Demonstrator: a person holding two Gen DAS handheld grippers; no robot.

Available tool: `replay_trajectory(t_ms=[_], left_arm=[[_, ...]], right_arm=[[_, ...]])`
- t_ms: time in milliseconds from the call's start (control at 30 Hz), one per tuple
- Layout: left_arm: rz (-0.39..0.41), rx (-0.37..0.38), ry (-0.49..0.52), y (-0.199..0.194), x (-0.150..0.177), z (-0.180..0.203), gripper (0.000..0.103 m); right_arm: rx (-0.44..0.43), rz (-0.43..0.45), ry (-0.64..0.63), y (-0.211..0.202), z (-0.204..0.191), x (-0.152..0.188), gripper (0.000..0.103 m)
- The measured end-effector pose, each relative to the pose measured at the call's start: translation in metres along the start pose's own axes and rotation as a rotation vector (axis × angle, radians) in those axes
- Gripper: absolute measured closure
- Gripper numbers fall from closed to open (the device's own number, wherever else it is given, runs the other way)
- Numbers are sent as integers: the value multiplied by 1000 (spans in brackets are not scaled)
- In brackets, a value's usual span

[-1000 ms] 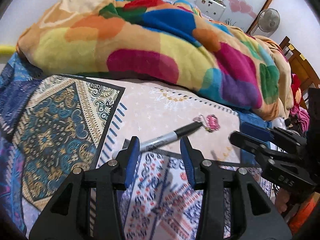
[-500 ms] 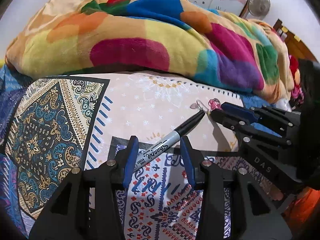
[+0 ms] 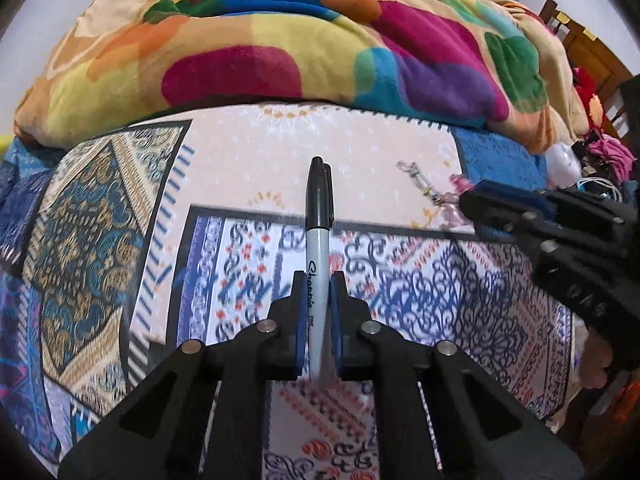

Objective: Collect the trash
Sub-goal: 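Grasp the black Sharpie marker with the left tool while the right tool grasps the pink keychain, then carry the marker and keychain in both tools over the bin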

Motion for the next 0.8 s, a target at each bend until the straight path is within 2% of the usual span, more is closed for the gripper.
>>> replay_trajectory(t_ms=[233,600,800], left_arm=[[16,-7,-68,-29,16,-1,94],[123,-33,-92,-121,40,5,94],[166,-42,-123,-169,62,0,94]], right_arm=[[12,32,-14,-36,-11,-2,85],[12,105,-69,-106,-48,-4,85],[10,146,-119,-148,-84,1,85]])
Point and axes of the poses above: each gripper's, at about its wrist camera, not at the fingertips, and y roughly the way its jaws point, z to its right, x to its underside, the point moved 4 cm from there along y, roughly the way its jaws point, and after that the axes turned 2 degrees about -y, right-handed, at the moved point
